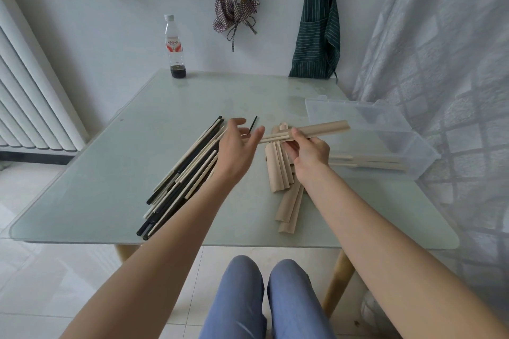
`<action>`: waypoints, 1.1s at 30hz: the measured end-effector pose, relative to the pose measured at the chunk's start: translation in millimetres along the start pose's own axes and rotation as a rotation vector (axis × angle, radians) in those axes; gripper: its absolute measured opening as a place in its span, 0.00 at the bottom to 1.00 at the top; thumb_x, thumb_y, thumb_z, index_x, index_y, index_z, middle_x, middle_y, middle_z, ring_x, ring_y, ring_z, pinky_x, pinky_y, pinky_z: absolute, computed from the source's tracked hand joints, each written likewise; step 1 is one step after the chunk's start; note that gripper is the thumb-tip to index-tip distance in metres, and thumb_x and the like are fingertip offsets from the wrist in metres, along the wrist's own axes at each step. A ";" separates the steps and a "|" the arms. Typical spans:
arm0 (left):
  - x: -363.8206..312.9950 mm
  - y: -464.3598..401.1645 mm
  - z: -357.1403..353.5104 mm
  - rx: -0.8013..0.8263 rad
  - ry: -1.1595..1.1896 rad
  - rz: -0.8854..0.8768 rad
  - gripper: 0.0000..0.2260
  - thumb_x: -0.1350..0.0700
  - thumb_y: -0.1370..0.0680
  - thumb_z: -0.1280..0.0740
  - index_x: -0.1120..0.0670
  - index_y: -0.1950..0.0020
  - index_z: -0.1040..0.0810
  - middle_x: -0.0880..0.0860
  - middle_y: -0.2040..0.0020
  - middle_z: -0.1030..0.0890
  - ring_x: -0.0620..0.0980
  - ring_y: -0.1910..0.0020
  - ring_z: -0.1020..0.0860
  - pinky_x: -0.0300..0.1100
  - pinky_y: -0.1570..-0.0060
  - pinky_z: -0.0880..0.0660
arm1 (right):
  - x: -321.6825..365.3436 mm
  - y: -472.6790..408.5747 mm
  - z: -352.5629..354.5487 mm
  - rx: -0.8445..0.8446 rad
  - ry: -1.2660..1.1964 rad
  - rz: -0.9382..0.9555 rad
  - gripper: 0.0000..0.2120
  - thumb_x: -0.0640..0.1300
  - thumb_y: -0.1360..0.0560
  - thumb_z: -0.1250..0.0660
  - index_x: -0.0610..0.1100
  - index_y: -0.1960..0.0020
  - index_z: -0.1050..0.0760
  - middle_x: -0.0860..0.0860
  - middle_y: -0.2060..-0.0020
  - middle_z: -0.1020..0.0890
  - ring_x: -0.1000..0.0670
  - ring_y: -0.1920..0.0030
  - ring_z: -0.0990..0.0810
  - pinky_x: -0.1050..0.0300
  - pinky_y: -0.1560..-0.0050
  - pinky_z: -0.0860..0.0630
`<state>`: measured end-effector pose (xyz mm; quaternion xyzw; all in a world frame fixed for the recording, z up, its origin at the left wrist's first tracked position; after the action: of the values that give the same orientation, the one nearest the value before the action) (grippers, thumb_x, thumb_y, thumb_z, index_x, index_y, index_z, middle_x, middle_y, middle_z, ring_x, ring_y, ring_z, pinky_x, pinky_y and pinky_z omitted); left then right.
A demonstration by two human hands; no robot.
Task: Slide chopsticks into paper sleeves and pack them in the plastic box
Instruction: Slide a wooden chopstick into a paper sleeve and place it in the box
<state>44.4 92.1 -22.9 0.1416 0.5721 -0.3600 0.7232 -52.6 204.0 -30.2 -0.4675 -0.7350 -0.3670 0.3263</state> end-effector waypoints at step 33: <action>-68.3 -49.0 -150.9 0.359 -0.378 -0.206 0.09 0.58 0.23 0.35 0.53 0.44 0.21 0.50 0.56 0.21 0.47 0.57 0.25 0.29 0.66 0.34 | 134.1 -98.3 98.8 0.240 1.843 0.565 0.10 0.36 0.28 0.32 0.46 0.48 0.21 0.49 0.55 0.21 0.47 0.52 0.23 0.54 0.53 0.25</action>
<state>-104.4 175.3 4.7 0.1389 0.3656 -0.5473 0.7400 -204.1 318.6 5.9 -0.1194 -0.0842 -0.4198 0.8958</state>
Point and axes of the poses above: each hand's wrist, its own y-axis away from the middle knuckle, its own z-axis out of the back of the hand, x = y × z, the point moved 4 cm from there along -y, towards the middle knuckle
